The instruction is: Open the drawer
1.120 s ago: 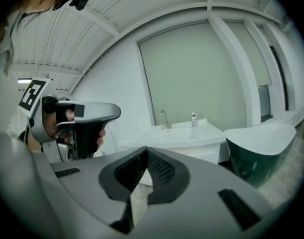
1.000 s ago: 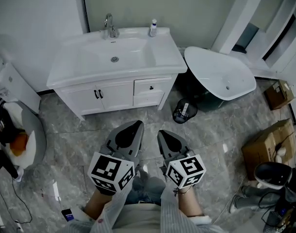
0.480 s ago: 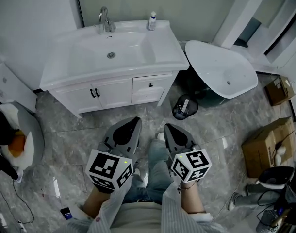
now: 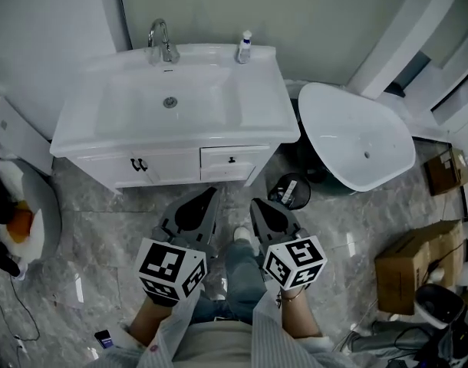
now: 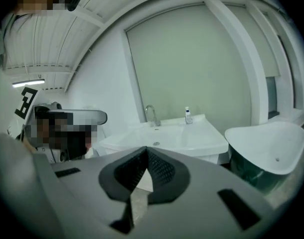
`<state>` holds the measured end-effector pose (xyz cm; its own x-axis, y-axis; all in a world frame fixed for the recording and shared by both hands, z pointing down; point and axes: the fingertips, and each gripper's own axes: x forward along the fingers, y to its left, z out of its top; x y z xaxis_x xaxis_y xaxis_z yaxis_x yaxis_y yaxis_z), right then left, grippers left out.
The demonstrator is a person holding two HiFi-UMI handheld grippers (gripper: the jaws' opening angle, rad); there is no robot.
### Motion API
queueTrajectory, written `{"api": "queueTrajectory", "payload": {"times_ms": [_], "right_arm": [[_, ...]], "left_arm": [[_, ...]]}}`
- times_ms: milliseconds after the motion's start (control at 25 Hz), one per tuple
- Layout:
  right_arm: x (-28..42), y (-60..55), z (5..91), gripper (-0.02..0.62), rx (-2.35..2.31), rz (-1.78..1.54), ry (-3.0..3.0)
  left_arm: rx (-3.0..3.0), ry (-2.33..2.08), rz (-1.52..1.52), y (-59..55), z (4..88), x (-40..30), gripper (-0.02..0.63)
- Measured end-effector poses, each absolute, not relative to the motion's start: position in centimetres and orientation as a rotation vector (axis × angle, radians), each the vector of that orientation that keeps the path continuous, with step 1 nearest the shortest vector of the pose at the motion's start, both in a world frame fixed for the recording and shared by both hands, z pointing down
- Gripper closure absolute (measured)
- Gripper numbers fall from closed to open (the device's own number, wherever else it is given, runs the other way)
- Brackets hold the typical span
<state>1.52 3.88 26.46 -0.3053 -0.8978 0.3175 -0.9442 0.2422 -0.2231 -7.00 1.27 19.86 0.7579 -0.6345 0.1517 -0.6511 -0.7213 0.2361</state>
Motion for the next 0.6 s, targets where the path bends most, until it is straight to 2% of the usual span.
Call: {"api": "queueTrajectory", "payload": {"times_ms": [600], "right_arm": [[12.0, -9.0, 25.4, 0.592, 1.503, 0.551, -2.510]], "left_arm": [[2.541, -1.283, 0.097, -10.0, 20.2, 2.4, 0.589]]}}
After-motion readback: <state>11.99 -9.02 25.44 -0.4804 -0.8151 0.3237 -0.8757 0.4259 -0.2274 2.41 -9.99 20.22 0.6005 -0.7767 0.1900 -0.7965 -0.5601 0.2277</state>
